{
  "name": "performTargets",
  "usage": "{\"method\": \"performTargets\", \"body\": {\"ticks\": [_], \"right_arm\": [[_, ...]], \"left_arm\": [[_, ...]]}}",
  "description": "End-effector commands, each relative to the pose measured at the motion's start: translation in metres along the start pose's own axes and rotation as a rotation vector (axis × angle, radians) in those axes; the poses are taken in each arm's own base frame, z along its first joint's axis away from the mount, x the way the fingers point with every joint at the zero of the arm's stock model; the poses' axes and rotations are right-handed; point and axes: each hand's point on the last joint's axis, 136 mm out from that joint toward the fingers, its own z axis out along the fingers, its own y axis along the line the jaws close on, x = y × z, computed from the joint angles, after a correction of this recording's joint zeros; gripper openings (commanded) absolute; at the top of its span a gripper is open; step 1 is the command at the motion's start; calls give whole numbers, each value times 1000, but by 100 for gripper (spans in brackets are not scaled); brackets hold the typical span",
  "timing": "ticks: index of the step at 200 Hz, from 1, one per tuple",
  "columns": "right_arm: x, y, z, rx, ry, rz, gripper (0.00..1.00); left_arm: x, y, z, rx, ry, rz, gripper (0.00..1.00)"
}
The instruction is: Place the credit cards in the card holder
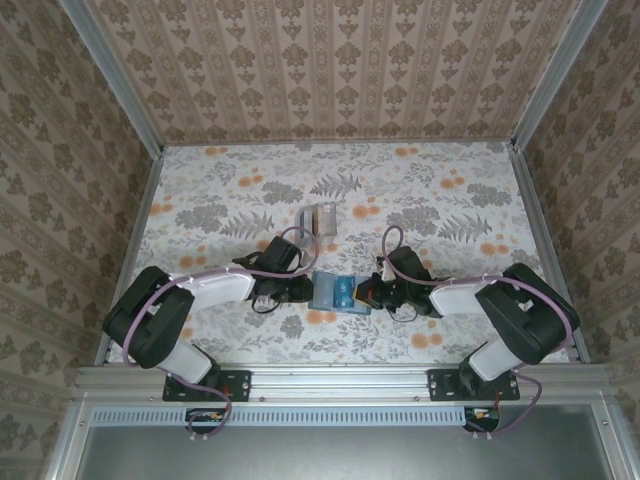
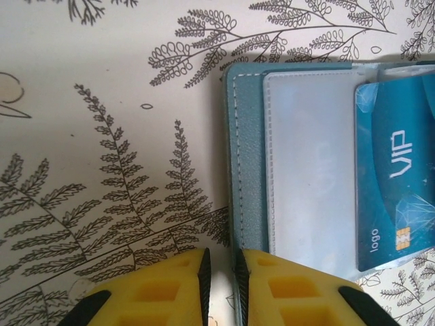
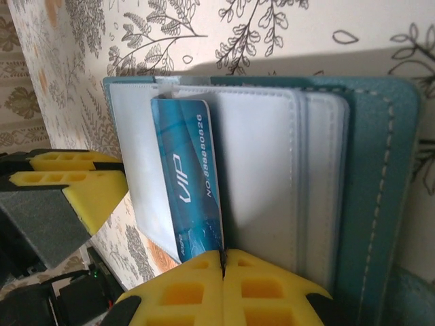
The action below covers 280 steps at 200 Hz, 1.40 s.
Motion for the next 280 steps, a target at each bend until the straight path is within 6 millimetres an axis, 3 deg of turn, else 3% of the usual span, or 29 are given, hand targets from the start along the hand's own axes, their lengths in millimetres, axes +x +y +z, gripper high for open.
{"method": "performTargets", "body": {"ticks": [1,50,118,174,203,234,280], "right_arm": [[1,-2,7,-18,5,26,0],[6,-2,13,-15,23,35,0],[-1,-10,-17,142,-66,8,0],[8,0,17,89,2,35,0],[10,-1,20,108,3,20,0],[9,-3,16,132,-6,18,0],[8,-5,-7,189,-55,-1,0]], "left_arm": [[2,-3,3,-7,16,-9,21],[4,2,4,-32,18,-20,20],[5,9,7,-71,36,-27,19],[9,10,14,-56,46,-42,18],[10,11,15,-50,43,-49,18],[11,12,14,-50,33,-58,17],[12,14,14,-60,34,-57,17]]}}
